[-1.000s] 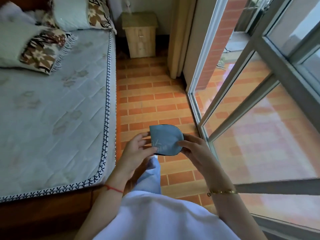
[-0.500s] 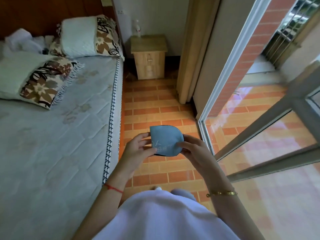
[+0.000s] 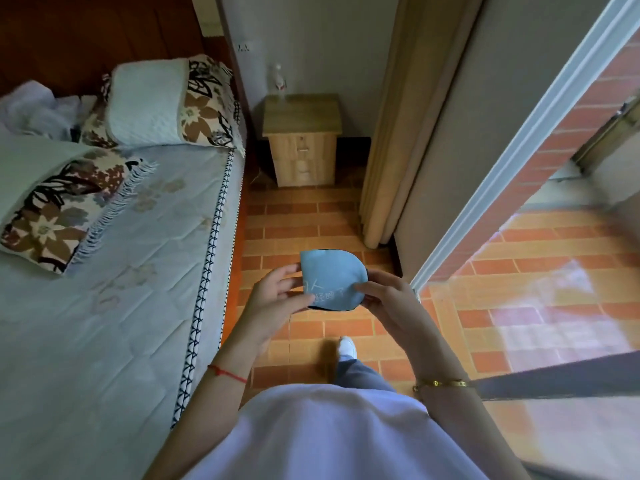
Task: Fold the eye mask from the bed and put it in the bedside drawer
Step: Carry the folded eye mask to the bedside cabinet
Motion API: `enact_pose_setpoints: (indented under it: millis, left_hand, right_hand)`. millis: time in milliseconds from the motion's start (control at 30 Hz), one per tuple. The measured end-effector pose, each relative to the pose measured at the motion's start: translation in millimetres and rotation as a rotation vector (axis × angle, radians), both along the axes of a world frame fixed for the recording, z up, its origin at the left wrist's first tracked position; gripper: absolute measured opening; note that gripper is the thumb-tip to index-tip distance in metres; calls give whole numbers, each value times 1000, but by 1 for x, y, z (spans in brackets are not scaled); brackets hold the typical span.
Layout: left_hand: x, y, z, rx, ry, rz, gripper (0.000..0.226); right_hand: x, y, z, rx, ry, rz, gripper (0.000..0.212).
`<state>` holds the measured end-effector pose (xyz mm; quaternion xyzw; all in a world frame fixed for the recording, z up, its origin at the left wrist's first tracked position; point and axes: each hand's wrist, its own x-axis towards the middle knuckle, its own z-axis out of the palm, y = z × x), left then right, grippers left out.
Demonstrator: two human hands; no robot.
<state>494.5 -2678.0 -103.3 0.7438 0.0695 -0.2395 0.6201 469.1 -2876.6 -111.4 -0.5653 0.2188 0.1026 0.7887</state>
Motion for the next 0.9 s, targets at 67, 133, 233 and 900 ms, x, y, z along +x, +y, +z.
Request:
enact_pose_setpoints:
  millis: [67, 133, 233, 900]
  left_hand:
    - [35, -18, 1, 6, 10, 12, 71]
    - [70, -34, 1, 13, 10, 27, 75]
    - [112, -55, 2, -4, 26, 59, 81]
    - [438, -84, -14, -15, 51, 206, 69]
  right_hand:
    - [39, -20, 4, -23, -2, 17, 34]
    - [78, -37, 7, -39, -7, 29, 33]
    - [127, -59, 9, -49, 2, 50, 30]
    - [469, -84, -25, 16, 33, 95, 22]
